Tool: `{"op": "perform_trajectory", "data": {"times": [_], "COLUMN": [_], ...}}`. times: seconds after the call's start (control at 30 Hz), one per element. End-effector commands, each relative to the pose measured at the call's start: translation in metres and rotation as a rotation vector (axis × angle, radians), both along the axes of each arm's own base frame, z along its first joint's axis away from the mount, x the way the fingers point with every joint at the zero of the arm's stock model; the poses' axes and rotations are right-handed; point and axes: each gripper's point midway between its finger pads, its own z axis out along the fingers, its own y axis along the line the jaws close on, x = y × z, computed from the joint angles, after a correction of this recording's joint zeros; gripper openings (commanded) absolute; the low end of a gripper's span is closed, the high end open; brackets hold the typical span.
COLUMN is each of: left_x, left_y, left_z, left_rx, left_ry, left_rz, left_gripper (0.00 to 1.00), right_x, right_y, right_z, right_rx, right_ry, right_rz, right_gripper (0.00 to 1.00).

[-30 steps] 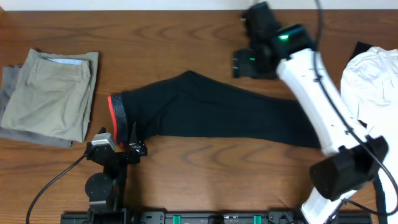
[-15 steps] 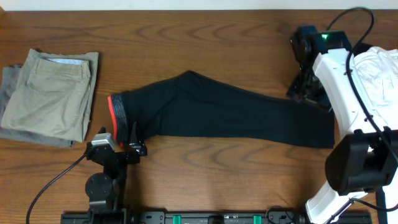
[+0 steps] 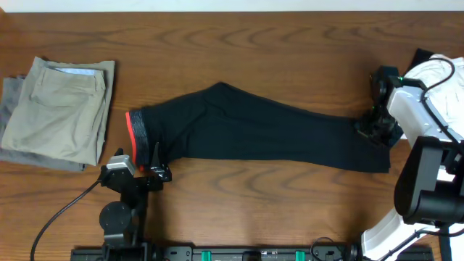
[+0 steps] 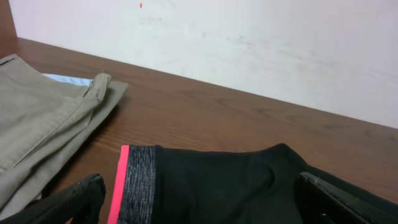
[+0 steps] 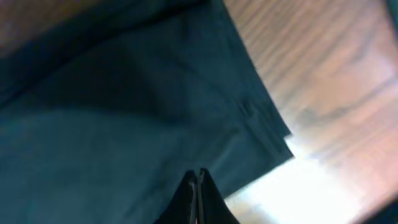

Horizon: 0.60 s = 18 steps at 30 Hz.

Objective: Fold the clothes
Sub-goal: 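Move the right gripper to the leggings' right leg end and straighten it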

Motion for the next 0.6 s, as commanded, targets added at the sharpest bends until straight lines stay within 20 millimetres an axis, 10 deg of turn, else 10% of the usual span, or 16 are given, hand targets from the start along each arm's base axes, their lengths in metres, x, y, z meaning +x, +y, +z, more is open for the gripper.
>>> {"op": "perform_trajectory", "data": {"times": [0.0,0.57], "left_x": [-0.001,-0.001], "left_y": [-0.003,-0.003], "left_z": [-0.015,-0.015], "left_rx": [0.006,0.006], "left_ry": [0.042,0.042], "left_rz": [-0.016,-0.016], "left_gripper": [0.98,0.98], "right_x": [-0.003,0.012], "right_y": [0.001,-0.031], "right_z": [-0.01,-0.048], "right_rx": [0.045,-0.015], "right_ry": [-0.011,-0.159], "right_rz": [0.044,0.039], "right_gripper": [0.01,0.01]}}
